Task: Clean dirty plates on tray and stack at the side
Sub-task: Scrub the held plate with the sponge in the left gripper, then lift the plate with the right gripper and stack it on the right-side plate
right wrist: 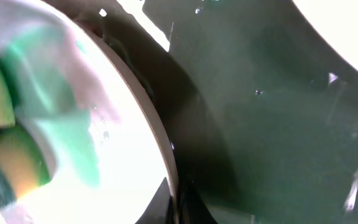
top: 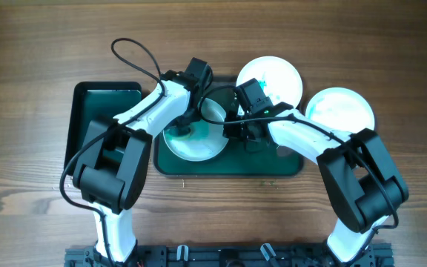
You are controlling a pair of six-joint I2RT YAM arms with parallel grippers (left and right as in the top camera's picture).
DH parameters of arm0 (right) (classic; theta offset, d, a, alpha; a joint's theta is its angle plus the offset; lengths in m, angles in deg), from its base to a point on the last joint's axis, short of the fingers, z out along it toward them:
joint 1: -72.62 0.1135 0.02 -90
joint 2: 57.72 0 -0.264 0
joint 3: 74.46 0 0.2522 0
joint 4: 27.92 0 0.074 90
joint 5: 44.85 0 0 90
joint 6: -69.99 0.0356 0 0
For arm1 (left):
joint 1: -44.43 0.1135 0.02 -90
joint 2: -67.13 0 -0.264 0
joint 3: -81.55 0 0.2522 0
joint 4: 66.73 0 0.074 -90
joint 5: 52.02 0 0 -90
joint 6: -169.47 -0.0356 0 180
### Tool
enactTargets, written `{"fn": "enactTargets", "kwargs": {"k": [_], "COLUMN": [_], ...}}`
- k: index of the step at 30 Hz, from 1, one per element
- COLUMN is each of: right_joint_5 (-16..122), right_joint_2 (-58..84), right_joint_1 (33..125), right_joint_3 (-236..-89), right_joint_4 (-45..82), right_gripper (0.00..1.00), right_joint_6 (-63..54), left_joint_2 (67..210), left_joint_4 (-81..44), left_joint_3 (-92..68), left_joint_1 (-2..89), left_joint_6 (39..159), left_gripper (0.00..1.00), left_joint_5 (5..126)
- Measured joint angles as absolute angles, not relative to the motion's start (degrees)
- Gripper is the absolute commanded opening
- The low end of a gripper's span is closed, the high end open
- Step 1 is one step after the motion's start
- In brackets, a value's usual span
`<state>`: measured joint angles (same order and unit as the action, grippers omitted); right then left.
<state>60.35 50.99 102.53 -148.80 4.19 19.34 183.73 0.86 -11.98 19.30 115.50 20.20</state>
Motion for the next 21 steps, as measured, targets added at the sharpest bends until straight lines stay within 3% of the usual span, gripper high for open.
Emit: {"fn": "enactTargets", "kwargs": {"k": [4, 11, 16, 21], "right_joint_5": [60.43, 51.43, 34.95, 9.95], "right_joint_2": [50.92, 44.52, 32.95, 28.12], "right_joint_1": [102.53, 103.82, 110.66, 121.63], "right_joint_3": [-148.86, -148.56, -148.58, -148.60], "right_joint_4": [5.08, 11.73, 16.84, 22.35], "right_gripper": [0.04, 0.04, 0.04, 0.04], "right_joint_6": [19.13, 15.59, 11.50, 7.94], "left_joint_2": [183.38, 171.82, 171.82, 171.82], "left_joint_4": [12.70, 17.93, 18.38, 18.30], "left_joint_3": [-18.90, -25.61, -25.59, -25.59], "left_joint_1": [21.42, 34.12, 35.02, 35.02], "left_joint_6": [116.94, 110.23, 109.47, 109.25], "left_gripper": [0.04, 0.04, 0.04, 0.04], "left_joint_5": [20.28, 27.43, 28.65, 28.96]}}
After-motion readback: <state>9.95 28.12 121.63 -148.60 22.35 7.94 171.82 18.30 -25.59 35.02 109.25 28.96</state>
